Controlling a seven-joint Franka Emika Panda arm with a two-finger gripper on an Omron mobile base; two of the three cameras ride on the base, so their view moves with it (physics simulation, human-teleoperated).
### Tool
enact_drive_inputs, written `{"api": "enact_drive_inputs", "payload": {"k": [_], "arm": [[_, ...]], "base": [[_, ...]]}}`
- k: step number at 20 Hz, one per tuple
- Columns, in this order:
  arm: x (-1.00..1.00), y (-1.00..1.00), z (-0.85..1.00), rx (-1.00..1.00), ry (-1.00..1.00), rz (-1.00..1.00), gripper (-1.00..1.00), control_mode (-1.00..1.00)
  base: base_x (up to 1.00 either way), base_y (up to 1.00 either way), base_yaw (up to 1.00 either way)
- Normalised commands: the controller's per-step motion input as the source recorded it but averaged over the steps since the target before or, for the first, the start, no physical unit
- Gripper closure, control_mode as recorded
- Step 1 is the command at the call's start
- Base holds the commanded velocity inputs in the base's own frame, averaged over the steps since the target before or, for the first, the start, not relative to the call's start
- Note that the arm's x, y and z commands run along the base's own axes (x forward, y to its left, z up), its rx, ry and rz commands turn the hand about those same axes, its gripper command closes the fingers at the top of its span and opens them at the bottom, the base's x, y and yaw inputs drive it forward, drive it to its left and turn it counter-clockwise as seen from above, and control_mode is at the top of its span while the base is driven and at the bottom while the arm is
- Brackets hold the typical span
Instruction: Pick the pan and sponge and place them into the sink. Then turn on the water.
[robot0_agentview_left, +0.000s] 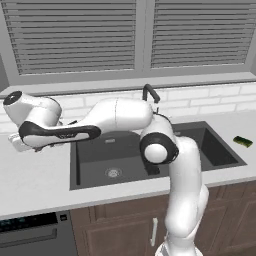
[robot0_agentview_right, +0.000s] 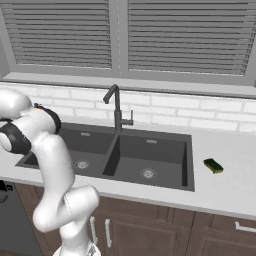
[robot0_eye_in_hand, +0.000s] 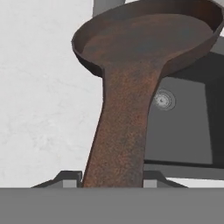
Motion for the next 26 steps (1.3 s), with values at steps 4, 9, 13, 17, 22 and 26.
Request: {"api": "enact_drive_inputs", "payload": {"k": [4, 9, 13, 17, 22, 26], "arm": [[-0.22, -0.97, 0.00, 0.33, -0.06, -0.03, 1.00, -1.00], [-0.03, -0.80, 0.00, 0.26, 0.00, -0.16, 1.00, -1.00], [-0.02, -0.36, 0.09, 0.02, 0.03, -0.06, 1.00, -1.00], [0.00, -0.54, 0.36, 0.07, 0.22, 0.00, 1.00, -1.00], [0.00, -0.46, 0.37, 0.09, 0.29, 0.00, 1.00, -1.00], [-0.01, -0.23, 0.04, -0.04, 0.14, 0.00, 1.00, -1.00]], "base": [[0.00, 0.00, 0.00], [0.00, 0.00, 0.00], [0.00, 0.00, 0.00], [0.00, 0.00, 0.00], [0.00, 0.00, 0.00], [0.00, 0.00, 0.00]]}}
